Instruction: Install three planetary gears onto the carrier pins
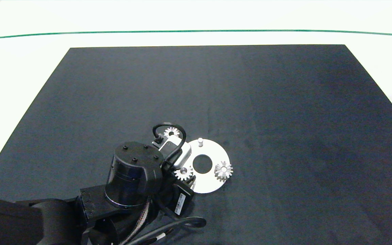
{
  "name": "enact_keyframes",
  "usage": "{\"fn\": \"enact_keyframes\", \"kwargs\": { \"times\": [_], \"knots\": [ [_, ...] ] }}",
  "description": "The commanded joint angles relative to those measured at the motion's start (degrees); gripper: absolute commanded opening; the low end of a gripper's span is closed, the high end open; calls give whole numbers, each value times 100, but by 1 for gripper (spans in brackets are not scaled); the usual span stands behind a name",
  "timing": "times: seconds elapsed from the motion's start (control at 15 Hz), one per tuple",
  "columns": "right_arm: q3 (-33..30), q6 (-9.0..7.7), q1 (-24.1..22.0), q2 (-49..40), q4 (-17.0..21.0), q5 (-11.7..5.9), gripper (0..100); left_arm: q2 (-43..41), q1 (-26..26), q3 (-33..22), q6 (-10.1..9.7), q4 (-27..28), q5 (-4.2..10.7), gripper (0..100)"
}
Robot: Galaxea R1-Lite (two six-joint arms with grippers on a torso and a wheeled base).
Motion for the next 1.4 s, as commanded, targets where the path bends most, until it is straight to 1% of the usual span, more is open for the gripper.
{"fn": "enact_keyframes", "kwargs": {
  "times": [0.07,0.27,0.4,0.47,0.53,0.6,0.67,0.73,0.8,0.87,1.0,1.07,1.27,1.4],
  "knots": [
    [1,-15,2,-3,14,-1,100,4,-14,-6,-15,-22,14,100],
    [1,-15,2,-12,14,-1,100,-22,-14,-15,-59,-30,14,100],
    [1,-15,2,-12,14,-1,100,-180,-23,-279,-41,5,32,100],
    [1,-15,2,-12,14,-1,100,-409,-40,-991,-15,506,32,100],
    [1,-15,2,-21,14,-10,100,-567,-14,-1562,-32,1279,41,100],
    [1,-15,2,-21,14,-10,100,-655,12,-2256,-147,2149,14,100],
    [1,-15,2,-30,14,-10,100,-593,127,-2845,-366,2782,23,100],
    [1,-15,2,-38,14,-10,100,-382,355,-3302,-446,3257,32,100],
    [1,-15,2,-47,14,-10,100,-189,575,-3583,-463,3503,41,100],
    [1,-15,2,-56,14,-10,100,-13,821,-3733,-472,3670,41,100],
    [1,-15,2,-73,14,-1,100,330,1234,-3865,-481,4013,50,100],
    [1,-15,2,-73,14,-10,100,505,1384,-3909,-516,4127,50,100],
    [1,-15,11,-73,23,-1,100,769,1498,-3979,-621,4118,50,100],
    [1,-15,11,-65,14,-1,100,769,1489,-3970,-621,4118,50,100]
  ]
}}
